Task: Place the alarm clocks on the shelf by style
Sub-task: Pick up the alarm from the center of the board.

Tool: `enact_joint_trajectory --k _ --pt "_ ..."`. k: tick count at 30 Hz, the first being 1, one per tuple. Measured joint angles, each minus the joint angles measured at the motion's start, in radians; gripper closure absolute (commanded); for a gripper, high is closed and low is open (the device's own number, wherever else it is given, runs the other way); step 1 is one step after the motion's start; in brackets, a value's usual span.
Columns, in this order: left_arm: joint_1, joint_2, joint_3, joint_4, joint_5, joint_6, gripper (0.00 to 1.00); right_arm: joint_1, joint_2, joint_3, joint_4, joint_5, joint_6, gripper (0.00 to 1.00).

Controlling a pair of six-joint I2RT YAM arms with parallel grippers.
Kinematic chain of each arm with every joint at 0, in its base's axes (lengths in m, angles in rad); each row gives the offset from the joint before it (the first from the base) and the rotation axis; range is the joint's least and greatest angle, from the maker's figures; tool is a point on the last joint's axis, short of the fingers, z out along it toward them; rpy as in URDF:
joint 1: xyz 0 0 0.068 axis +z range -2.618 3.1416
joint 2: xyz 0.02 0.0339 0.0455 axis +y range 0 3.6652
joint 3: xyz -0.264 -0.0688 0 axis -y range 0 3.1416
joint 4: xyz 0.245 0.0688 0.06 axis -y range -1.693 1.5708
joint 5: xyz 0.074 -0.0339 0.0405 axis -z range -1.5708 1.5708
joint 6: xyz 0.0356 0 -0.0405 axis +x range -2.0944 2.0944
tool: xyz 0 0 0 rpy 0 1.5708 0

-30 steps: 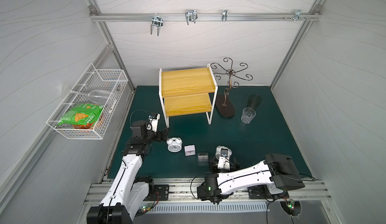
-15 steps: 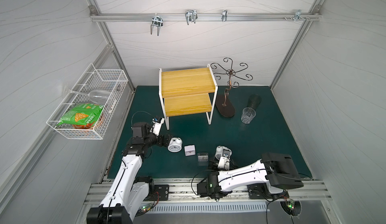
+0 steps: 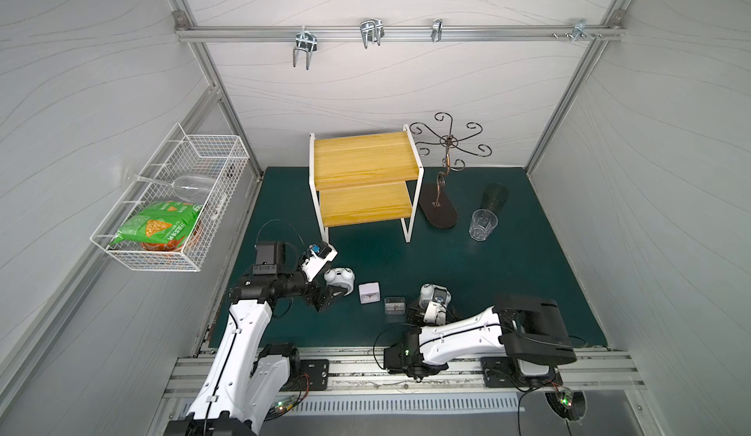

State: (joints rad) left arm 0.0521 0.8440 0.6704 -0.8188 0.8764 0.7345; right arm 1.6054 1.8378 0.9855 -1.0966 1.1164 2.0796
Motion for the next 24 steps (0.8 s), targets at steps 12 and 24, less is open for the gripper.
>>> enact_joint_trajectory --k 12,24 --pt "-0.003 0.0 0.0 -0.081 0.065 0.081 0.01 -0.033 0.048 -0.009 0.057 0.044 0.0 0.01" --pt "-0.224 -0.006 -0.021 -0.071 -0.021 0.061 0.0 -0.07 0.06 -0.059 0.17 0.059 0.0 0.03"
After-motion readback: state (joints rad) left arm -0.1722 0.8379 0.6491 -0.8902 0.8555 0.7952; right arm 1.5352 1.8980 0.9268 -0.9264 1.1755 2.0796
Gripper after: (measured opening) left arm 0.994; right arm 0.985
